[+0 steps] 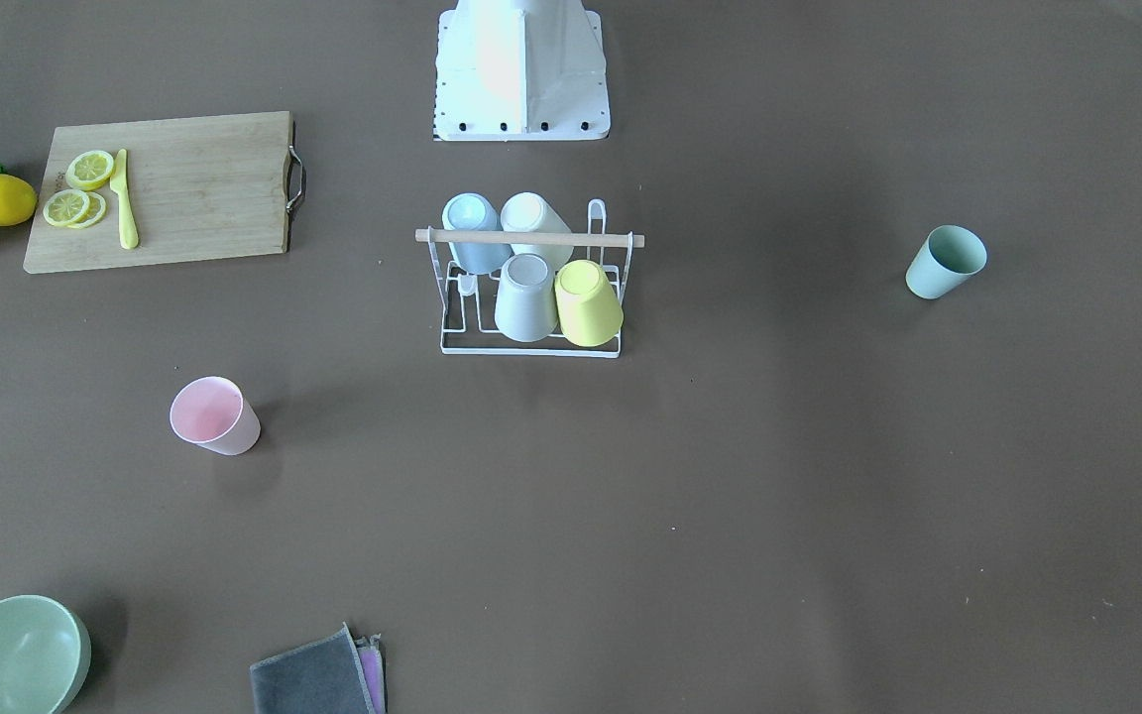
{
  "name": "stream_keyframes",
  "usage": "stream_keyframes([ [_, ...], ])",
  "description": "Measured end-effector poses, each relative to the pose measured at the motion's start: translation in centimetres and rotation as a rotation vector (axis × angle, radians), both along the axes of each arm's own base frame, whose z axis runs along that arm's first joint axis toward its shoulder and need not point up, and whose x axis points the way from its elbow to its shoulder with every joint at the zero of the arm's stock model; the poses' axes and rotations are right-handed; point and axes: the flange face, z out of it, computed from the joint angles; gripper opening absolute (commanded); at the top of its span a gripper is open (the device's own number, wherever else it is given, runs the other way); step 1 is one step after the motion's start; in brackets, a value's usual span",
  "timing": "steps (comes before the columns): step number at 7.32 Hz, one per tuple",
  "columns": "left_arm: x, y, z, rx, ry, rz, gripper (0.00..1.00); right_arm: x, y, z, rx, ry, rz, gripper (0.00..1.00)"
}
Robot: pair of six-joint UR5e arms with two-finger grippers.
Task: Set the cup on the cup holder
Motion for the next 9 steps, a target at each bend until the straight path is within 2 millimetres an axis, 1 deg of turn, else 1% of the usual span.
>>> stream_keyframes([
  [1,0.0,0.0,0.0,-0.002,0.000,0.000,0.98,0.4,0.2,-0.2,0.003,-0.003,0.009,1.00],
  [2,0.0,0.0,0.1,-0.009,0.001,-0.009,0.98,1.3,0.6,-0.7,0.009,-0.011,0.029,1.00],
  [4,0.0,-0.2,-0.4,-0.021,0.006,-0.040,0.98,3.4,2.3,-1.7,0.017,-0.032,0.076,1.00],
  [5,0.3,-0.2,-1.0,-0.012,0.004,-0.039,0.98,4.1,3.2,-1.8,0.015,-0.042,0.093,1.00],
  [7,2.2,-0.5,-2.1,0.002,-0.008,-0.015,0.98,4.6,4.3,-1.2,0.002,-0.045,0.104,1.00],
  [9,3.7,-1.1,-2.6,0.004,-0.034,-0.001,0.98,4.7,4.6,-0.9,-0.004,-0.041,0.106,1.00],
])
